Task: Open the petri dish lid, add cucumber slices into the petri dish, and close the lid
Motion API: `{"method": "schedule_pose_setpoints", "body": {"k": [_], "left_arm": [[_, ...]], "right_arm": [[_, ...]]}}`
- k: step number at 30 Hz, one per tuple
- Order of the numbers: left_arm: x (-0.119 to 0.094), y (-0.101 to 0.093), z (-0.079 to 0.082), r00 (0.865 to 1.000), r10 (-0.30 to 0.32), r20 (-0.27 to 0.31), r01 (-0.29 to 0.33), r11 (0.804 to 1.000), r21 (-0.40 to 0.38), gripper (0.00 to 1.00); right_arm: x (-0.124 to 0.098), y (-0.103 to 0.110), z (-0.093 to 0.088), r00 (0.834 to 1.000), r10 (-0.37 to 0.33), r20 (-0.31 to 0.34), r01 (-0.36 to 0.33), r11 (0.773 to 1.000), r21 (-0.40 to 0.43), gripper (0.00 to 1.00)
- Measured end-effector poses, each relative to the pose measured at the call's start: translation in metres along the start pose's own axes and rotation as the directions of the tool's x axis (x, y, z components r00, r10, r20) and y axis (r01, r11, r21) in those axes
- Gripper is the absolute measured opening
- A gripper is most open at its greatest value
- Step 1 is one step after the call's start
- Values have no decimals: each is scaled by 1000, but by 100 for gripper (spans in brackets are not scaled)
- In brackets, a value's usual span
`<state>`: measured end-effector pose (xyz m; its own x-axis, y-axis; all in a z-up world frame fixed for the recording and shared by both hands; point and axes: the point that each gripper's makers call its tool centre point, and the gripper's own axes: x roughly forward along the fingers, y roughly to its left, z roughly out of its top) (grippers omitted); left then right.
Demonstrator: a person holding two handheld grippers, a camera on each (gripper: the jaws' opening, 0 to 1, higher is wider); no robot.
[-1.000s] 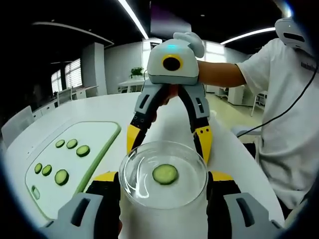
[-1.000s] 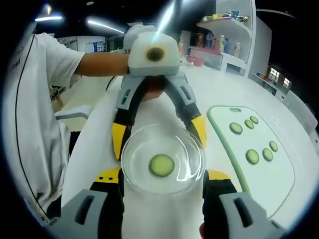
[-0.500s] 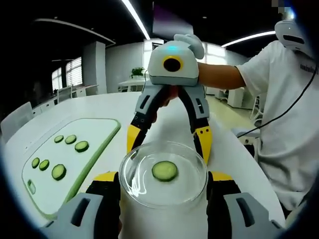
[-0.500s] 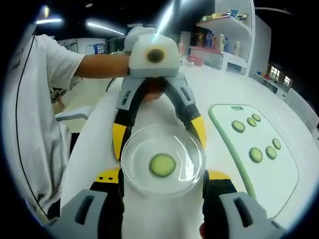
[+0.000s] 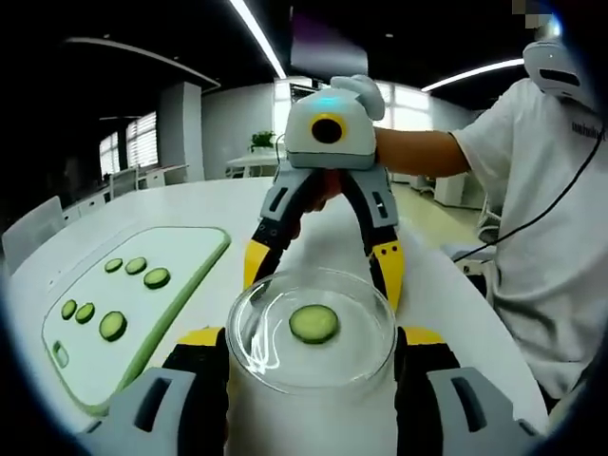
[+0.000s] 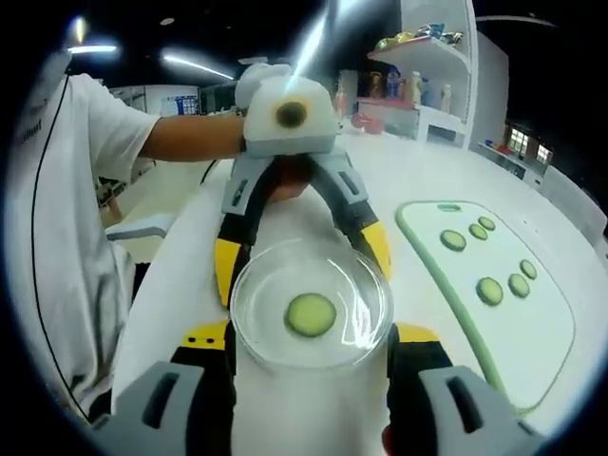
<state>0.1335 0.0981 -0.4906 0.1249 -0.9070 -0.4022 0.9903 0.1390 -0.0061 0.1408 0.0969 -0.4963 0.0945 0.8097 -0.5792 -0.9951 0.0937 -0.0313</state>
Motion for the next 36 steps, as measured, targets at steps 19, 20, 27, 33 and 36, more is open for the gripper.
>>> {"method": "schedule_pose_setpoints", "body": {"k": [19,20,27,33,36], "left_arm": [[-40,12,27,959,230,164,-227,973,-39,76],[-42,14,30,951,257,172,-253,966,-44,76],[-60,18,59,891,365,272,-359,930,-71,76],[-82,24,81,829,457,322,-466,883,-52,77],[-94,25,92,794,498,350,-512,857,-58,77]], "right_arm": [[-61,-26,62,844,-338,417,272,939,212,69],[-65,-29,65,830,-359,427,294,932,212,69],[-95,-36,84,751,-465,468,398,885,241,71],[-127,-46,89,673,-553,490,473,832,289,71],[-148,-52,89,624,-603,497,513,796,320,71]]}}
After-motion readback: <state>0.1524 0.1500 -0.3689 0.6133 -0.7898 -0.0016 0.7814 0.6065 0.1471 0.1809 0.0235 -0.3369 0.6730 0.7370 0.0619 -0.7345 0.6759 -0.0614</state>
